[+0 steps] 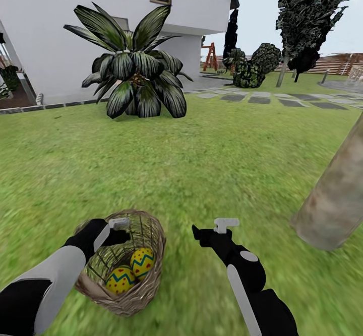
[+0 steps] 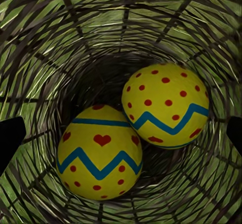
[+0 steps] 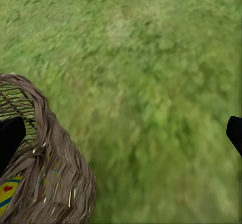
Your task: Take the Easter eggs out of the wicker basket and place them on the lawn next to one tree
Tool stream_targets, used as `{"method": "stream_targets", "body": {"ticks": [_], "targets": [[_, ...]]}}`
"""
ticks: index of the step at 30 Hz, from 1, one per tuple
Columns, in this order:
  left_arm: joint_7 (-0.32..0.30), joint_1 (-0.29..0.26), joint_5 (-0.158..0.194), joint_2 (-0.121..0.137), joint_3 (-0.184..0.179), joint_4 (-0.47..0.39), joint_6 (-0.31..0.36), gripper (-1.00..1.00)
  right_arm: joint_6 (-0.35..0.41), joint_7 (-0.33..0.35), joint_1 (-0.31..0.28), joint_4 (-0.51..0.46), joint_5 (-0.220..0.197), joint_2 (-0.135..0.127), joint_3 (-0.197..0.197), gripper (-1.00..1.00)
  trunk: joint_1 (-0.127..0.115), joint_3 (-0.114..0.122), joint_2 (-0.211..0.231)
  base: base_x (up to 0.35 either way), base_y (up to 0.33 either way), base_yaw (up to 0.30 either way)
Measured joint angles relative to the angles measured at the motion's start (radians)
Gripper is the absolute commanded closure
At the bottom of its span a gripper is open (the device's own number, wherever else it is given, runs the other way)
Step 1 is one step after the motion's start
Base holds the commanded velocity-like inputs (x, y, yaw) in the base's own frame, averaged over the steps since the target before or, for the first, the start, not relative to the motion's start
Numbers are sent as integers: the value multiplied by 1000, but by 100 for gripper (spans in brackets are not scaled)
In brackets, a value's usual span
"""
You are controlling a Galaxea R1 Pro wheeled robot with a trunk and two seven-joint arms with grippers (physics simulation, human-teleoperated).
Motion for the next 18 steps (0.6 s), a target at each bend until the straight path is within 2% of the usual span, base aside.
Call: {"method": "stream_targets", "body": {"ticks": [14, 18], "targets": [[-12, 0, -1, 0, -3, 0, 4, -100, -1, 0, 0, 0, 0, 0, 1, -100, 0, 0, 0, 12, -10, 0], [-37, 0, -2, 1, -25, 0, 9, -100, -1, 0, 0, 0, 0, 0, 1, -100, 0, 0, 0, 0, 0, 0]]}}
